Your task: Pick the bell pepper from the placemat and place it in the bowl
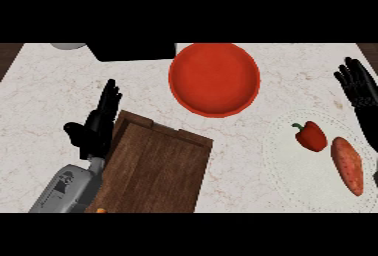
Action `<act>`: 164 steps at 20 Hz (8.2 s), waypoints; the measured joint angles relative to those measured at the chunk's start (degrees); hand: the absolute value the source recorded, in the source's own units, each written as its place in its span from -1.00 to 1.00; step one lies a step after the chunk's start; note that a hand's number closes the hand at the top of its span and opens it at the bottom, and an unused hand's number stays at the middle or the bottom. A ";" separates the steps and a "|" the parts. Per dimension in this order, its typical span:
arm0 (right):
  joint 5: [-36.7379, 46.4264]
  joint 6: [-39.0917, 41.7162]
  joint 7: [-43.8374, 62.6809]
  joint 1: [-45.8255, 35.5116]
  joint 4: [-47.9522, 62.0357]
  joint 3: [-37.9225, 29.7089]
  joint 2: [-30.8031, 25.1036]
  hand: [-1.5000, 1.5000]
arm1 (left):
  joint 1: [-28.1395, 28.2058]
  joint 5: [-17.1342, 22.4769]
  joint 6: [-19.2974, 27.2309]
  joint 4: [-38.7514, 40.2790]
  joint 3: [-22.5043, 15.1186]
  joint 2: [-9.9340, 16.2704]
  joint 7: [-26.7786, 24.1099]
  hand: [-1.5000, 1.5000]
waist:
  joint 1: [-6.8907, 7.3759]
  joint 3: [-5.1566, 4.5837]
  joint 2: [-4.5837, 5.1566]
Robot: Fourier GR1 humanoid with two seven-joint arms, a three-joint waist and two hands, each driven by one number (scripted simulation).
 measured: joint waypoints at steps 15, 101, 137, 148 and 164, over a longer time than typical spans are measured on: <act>6.49 5.71 -20.24 12.70 3.35 3.08 0.22 -1.00 | 3.93 -2.04 -2.12 -6.68 -2.37 2.95 4.79 0.00 | 1.78 -0.86 -1.40; 45.76 16.95 -13.95 -2.15 25.39 -2.06 4.72 1.00 | 9.39 -20.06 -15.60 -13.47 11.21 -10.91 11.10 0.00 | 2.13 -1.43 -1.39; 41.74 3.83 45.97 -14.52 -39.64 33.08 31.41 1.00 | 8.66 -19.89 -17.52 -12.97 13.15 -10.92 11.56 0.00 | 2.17 -1.08 -1.40; 37.27 0.37 54.55 -38.71 -21.73 20.44 31.41 1.00 | 8.83 -20.82 -17.27 -12.41 12.81 -12.04 10.78 0.00 | 2.58 -1.04 -1.19; 51.38 -4.61 31.05 -43.80 13.57 14.18 23.59 1.00 | 8.20 -20.42 -18.50 -13.86 13.57 -11.33 12.40 0.00 | 3.00 -1.01 -0.91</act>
